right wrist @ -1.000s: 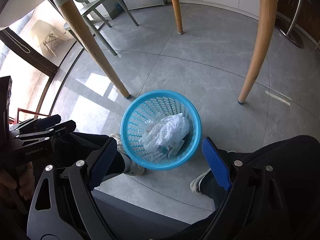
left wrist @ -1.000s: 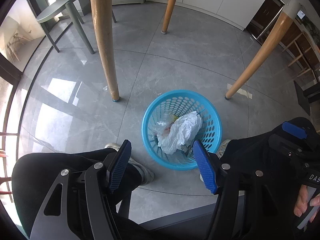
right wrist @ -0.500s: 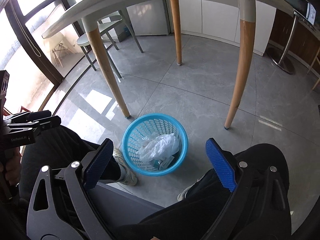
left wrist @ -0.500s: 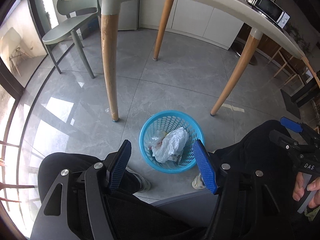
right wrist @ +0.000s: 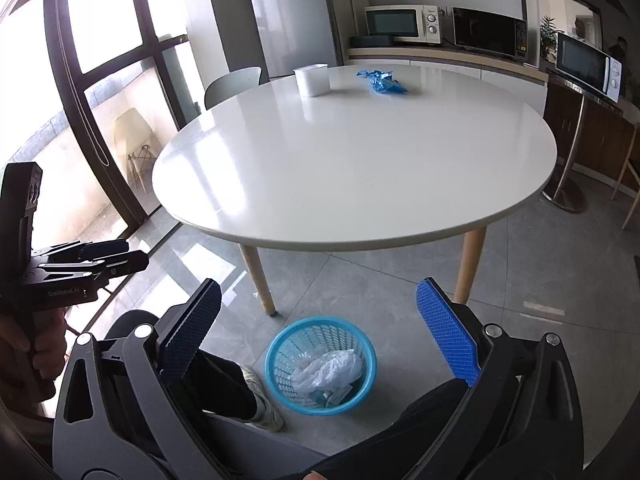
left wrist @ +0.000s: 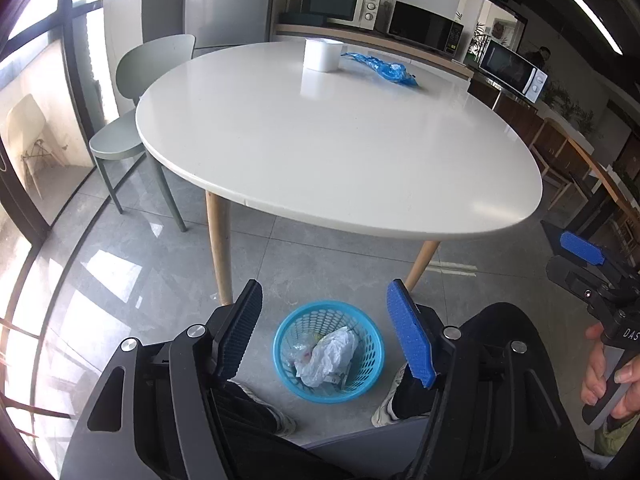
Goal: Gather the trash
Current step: 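Raise both grippers back toward the white cup and blue bag on the table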
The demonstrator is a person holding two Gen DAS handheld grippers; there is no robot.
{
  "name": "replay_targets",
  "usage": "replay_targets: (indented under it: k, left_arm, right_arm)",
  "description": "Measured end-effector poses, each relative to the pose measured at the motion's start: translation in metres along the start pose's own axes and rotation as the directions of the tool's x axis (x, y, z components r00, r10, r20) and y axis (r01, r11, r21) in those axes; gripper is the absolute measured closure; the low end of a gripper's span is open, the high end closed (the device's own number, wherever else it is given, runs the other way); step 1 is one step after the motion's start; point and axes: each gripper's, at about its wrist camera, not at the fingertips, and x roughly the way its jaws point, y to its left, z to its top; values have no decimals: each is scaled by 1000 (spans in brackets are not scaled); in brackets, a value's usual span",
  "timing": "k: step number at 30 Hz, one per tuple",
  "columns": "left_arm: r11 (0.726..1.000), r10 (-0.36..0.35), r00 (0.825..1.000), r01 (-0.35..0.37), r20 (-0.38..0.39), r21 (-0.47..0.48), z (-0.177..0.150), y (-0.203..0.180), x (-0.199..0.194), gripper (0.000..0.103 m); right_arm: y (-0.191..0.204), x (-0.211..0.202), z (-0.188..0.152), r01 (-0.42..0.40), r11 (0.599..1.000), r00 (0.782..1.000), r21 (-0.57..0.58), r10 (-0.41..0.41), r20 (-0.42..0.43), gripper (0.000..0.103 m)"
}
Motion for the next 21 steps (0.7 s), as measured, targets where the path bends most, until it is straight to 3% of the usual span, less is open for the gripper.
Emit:
replay_targets:
  k: [10, 21]
  left_arm:
    - [999, 26, 996, -24, 80, -23, 70, 3, 8, 37]
    - [996, 86, 991, -85, 101, -8, 155, 6, 45, 37]
  right_arm:
    - [-12, 19, 71, 13, 1000, 999, 12, -14, 47, 9]
    - [-50, 90, 154, 43, 998, 999, 37, -43, 4, 9]
